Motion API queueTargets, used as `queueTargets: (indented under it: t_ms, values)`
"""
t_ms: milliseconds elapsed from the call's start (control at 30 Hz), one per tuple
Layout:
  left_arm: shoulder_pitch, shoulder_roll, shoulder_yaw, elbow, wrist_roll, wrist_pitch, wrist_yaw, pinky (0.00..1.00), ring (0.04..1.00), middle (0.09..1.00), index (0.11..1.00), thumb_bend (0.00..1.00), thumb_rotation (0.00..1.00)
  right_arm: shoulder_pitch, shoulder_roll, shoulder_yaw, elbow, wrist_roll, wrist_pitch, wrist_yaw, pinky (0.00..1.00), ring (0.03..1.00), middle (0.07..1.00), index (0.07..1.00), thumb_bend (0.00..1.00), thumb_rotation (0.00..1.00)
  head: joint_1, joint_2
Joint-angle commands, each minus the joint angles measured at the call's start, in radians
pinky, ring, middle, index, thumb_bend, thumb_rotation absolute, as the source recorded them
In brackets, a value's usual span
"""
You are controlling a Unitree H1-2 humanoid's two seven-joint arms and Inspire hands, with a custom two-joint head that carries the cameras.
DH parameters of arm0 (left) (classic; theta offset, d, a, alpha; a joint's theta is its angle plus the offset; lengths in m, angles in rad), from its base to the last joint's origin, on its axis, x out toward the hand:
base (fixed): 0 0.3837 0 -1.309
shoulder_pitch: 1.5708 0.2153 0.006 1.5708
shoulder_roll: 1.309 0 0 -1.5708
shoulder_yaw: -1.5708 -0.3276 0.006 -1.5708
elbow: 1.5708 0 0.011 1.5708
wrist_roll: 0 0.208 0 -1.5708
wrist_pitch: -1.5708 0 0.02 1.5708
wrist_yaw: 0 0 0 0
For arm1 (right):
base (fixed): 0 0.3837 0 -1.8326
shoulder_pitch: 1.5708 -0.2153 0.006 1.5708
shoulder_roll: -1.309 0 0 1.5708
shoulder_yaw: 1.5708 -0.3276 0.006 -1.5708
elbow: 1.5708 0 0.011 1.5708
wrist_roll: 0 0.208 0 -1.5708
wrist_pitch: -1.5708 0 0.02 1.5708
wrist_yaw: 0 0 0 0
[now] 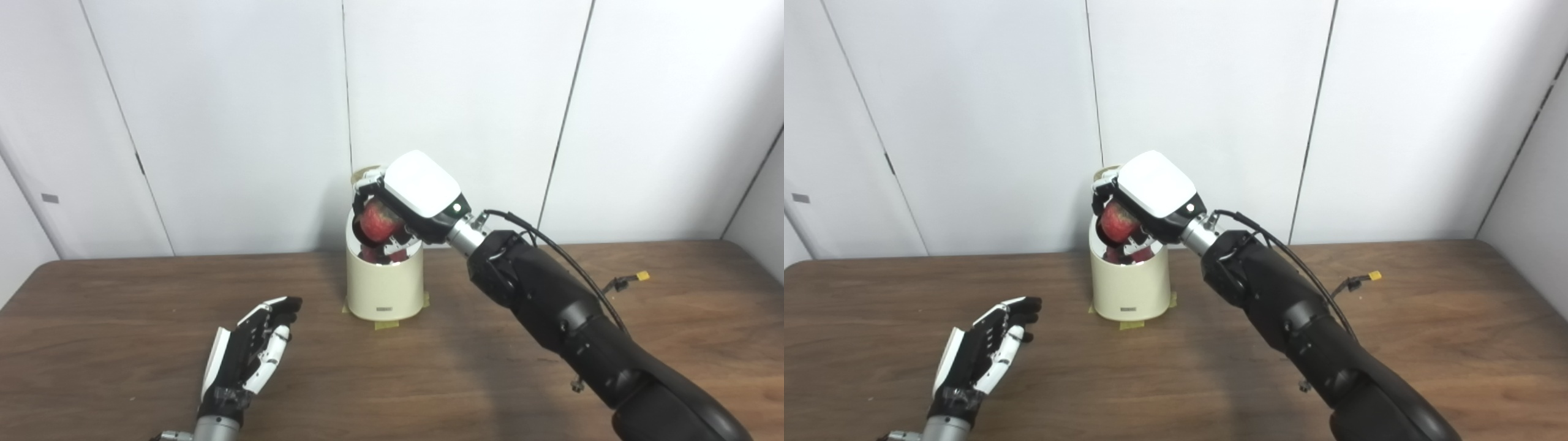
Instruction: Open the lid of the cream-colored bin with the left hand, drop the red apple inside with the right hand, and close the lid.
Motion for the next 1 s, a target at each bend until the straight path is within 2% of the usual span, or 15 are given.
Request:
queueTargets:
  t_ms: [0, 33, 133, 267, 500, 700, 800, 900, 933, 967]
  values:
    - [-0.008, -0.009, -0.007, -0.001, 0.002, -0.045, 0.006, 0.64, 0.753, 0.764, 0.736, 0.18, 0.64, -0.044, -0.02, -0.009, -0.052, 0.001, 0.035, 0.007, 0.43, 0.539, 0.623, 0.546, 0.84, 0.16, -0.001, 0.001]
    - [-0.008, -0.009, -0.007, -0.001, 0.002, -0.046, 0.006, 0.64, 0.752, 0.764, 0.735, 0.17, 0.63, -0.04, -0.022, -0.01, -0.063, 0.001, 0.045, 0.027, 0.46, 0.568, 0.651, 0.578, 0.91, 0.19, -0.002, 0.0]
    - [-0.008, -0.009, -0.007, 0.001, -0.001, -0.051, 0.005, 0.64, 0.751, 0.762, 0.733, 0.17, 0.62, -0.03, -0.027, -0.015, -0.096, 0.013, 0.064, 0.085, 0.52, 0.664, 0.742, 0.679, 0.98, 0.26, -0.002, 0.001]
    - [-0.009, -0.01, -0.006, 0.001, -0.003, -0.05, 0.002, 0.64, 0.751, 0.761, 0.732, 0.17, 0.62, -0.019, -0.03, -0.021, -0.128, 0.014, 0.089, 0.144, 0.61, 0.772, 0.832, 0.795, 1.0, 0.31, -0.002, 0.001]
    - [-0.009, -0.011, -0.006, 0.003, -0.002, -0.051, 0.004, 0.64, 0.749, 0.76, 0.73, 0.17, 0.62, -0.013, -0.035, -0.023, -0.158, 0.009, 0.109, 0.18, 0.64, 0.819, 0.882, 0.83, 1.0, 0.33, -0.003, 0.002]
    - [-0.008, -0.011, -0.007, 0.002, -0.004, -0.049, 0.0, 0.64, 0.749, 0.759, 0.73, 0.17, 0.62, -0.009, -0.036, -0.03, -0.159, 0.016, 0.095, 0.149, 0.63, 0.808, 0.872, 0.825, 0.98, 0.33, -0.004, 0.001]
    - [-0.008, -0.011, -0.009, 0.001, -0.008, -0.049, -0.003, 0.64, 0.752, 0.762, 0.733, 0.18, 0.62, 0.0, -0.031, -0.043, -0.128, 0.018, 0.03, -0.009, 0.55, 0.7, 0.764, 0.722, 0.93, 0.34, -0.002, 0.001]
    - [-0.009, -0.012, -0.01, 0.003, -0.005, -0.05, -0.001, 0.64, 0.752, 0.763, 0.733, 0.18, 0.61, 0.034, -0.013, -0.079, -0.13, 0.052, -0.023, -0.148, 0.44, 0.52, 0.574, 0.538, 0.82, 0.34, 0.0, -0.001]
    - [-0.009, -0.013, -0.009, 0.003, -0.005, -0.049, 0.0, 0.64, 0.753, 0.763, 0.733, 0.18, 0.61, 0.054, -0.006, -0.097, -0.147, 0.073, -0.035, -0.174, 0.39, 0.441, 0.508, 0.508, 0.67, 0.26, 0.0, 0.0]
    - [-0.009, -0.013, -0.009, 0.004, -0.004, -0.048, 0.001, 0.64, 0.754, 0.763, 0.733, 0.18, 0.61, 0.075, 0.001, -0.114, -0.168, 0.093, -0.044, -0.187, 0.33, 0.369, 0.441, 0.488, 0.58, 0.2, 0.0, -0.001]
